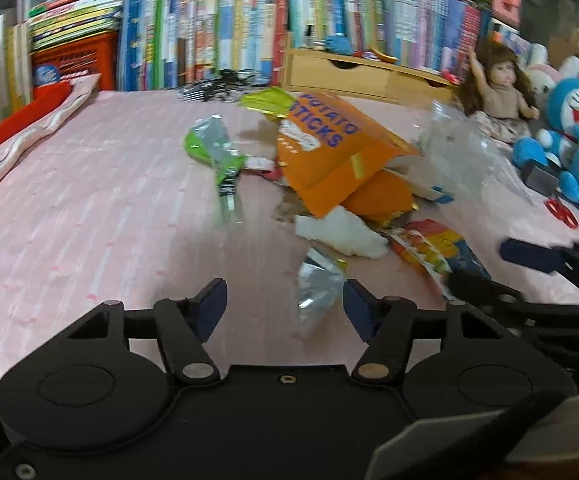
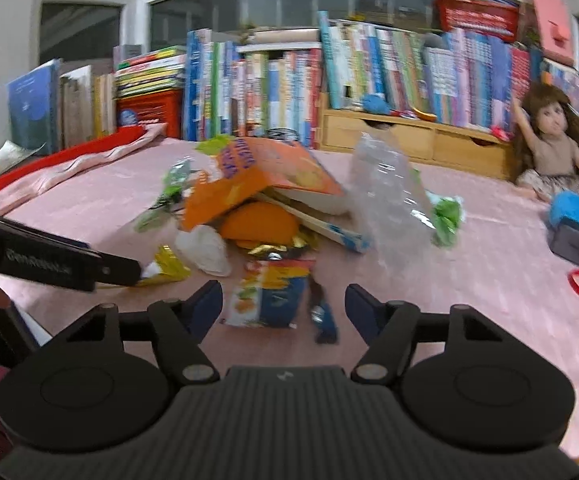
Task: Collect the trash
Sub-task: 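Grasp the silver foil wrapper with the left gripper while the right gripper grasps the colourful snack packet, then carry both wrappers down below the bed edge and open both grippers over the trash bag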
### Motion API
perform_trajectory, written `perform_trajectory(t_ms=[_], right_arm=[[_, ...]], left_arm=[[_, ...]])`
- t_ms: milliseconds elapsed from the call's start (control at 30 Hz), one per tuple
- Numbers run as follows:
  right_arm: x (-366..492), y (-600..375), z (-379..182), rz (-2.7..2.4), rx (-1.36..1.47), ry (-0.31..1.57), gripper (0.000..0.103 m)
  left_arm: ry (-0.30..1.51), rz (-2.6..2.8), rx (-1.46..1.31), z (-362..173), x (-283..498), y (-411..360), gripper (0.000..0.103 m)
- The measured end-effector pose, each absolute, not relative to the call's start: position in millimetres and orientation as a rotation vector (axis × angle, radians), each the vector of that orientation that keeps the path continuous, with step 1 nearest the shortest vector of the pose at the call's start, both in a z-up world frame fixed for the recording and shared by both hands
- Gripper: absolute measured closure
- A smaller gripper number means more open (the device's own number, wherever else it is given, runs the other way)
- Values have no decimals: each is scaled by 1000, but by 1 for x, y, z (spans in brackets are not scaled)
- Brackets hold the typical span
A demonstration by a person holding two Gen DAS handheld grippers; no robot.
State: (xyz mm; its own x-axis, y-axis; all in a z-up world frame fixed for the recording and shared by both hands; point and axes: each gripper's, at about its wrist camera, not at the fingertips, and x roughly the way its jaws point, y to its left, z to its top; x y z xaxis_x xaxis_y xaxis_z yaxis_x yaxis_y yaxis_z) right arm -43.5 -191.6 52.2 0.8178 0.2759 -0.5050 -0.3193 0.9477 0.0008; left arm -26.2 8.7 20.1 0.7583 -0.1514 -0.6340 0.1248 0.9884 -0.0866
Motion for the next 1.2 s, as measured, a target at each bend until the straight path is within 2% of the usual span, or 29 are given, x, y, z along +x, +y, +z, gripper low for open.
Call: perform_trajectory(t_ms=[133,233,267,300,333,367,400,467,567,767,1200], right_arm=[[-26,-186,45,314,-118,536,25],[-9,-192,43,344,-62,584,25],[-6,-194,41,348,-49,597,26],[-2,-197,41,359,-30,610,35],[-1,-198,40,370,-15,619,44],[0,-199,40,379,-3,630,48],[1,-200,39,382,2,636,50],[-2,-200,39,384,-1,634,52],[-4,-201,41,376,-4,629,54],[-10,-203,50,365,-7,601,56],[-32,-208,65,366,-4,556,56]], left_arm=[[709,-191,-38,15,-23,1,50],[719,-220,-69,12,-20,0,50],[719,-225,-73,11,-18,-1,52],[721,-226,-72,11,-16,-2,54],[724,-229,-70,10,-14,-4,58],[725,-233,-68,10,-12,-5,61],[727,-237,-67,10,-10,-7,64],[736,-230,-64,9,-6,-9,87],[749,-226,-74,8,-2,-10,94],[732,-231,-30,15,-5,-16,97],[658,-210,23,37,-26,-18,98]])
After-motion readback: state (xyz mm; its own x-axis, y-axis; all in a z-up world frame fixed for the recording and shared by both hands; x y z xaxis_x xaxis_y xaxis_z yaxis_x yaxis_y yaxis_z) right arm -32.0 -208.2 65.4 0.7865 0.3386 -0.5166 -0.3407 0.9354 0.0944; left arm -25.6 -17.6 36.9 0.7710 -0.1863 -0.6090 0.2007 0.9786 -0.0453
